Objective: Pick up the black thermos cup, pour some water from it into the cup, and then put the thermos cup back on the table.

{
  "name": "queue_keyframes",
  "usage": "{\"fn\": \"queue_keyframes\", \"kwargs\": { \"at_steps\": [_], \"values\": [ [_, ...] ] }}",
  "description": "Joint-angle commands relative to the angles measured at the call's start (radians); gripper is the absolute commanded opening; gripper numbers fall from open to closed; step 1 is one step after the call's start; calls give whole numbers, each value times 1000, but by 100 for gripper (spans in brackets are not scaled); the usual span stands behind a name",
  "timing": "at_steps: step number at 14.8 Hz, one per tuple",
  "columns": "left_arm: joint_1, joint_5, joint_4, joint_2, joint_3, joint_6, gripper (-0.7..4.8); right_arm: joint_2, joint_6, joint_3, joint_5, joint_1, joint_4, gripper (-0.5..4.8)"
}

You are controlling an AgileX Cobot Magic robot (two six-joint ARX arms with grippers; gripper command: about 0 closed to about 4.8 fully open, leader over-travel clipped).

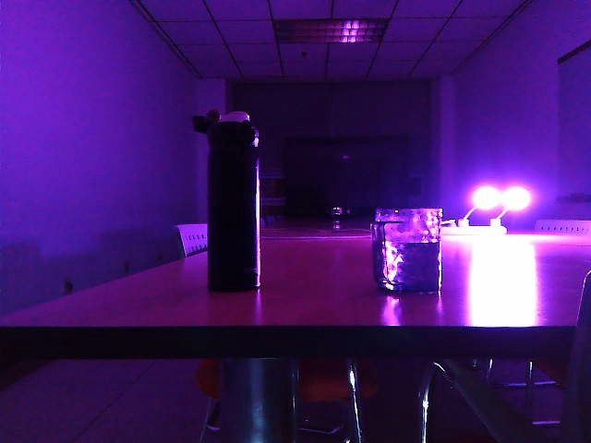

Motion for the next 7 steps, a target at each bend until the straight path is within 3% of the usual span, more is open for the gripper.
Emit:
{"fn": "queue_keyframes", "kwargs": {
  "at_steps": [1, 5, 7],
  "values": [
    [0, 5, 21, 1, 3, -3, -5, 0, 5, 6, -5, 0, 13, -1],
    [0, 5, 29, 1, 3, -3, -5, 0, 12, 7, -8, 1, 14, -1],
    [0, 10, 42, 1, 24, -7, -5, 0, 85, 43, -42, 0, 8, -1]
  ]
}}
